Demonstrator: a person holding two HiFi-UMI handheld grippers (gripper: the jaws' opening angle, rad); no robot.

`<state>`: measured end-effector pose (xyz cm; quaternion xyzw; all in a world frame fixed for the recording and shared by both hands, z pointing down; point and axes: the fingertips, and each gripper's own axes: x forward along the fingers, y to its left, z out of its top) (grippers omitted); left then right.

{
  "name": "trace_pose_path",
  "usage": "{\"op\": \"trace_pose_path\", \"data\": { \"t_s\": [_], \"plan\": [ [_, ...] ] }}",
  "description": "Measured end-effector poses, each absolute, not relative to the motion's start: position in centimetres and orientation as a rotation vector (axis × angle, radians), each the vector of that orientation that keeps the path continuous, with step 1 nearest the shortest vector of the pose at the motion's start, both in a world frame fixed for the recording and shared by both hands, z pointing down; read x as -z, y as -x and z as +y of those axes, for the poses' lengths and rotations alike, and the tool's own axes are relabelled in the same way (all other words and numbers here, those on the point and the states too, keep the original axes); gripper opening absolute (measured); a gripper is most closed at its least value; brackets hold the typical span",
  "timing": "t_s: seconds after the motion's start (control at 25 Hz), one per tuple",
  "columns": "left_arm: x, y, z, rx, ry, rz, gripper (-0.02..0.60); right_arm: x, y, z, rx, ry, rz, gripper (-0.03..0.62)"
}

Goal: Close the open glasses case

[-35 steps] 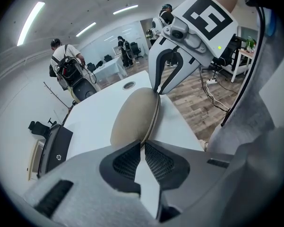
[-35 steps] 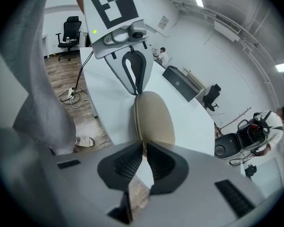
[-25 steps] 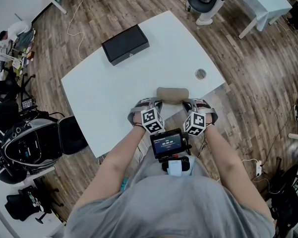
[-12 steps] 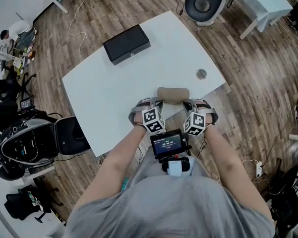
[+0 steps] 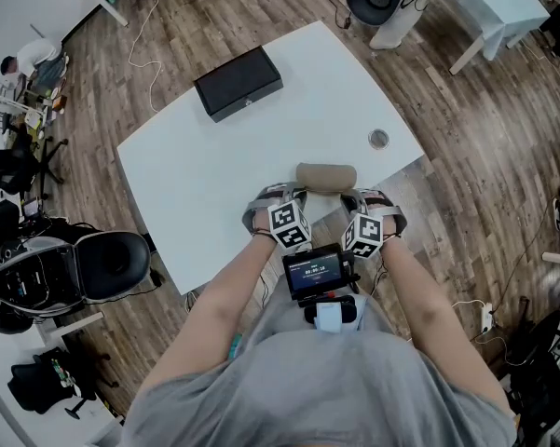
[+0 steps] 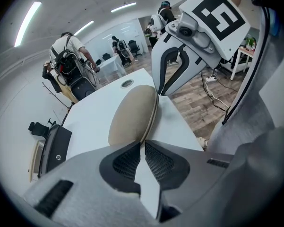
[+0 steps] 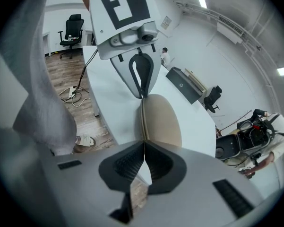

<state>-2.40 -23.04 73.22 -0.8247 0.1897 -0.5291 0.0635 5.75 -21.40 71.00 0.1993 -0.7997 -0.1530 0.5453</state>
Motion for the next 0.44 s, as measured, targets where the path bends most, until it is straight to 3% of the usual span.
{"op": "trace_pose_path", "data": {
  "t_s": [0.44],
  "plan": [
    [-73.4,2.6,-22.8,1.605,2.477,0.567,0.044,-71.3,-7.5,-20.4,0.306,-0.507,-1.906,0.032]
  ]
}}
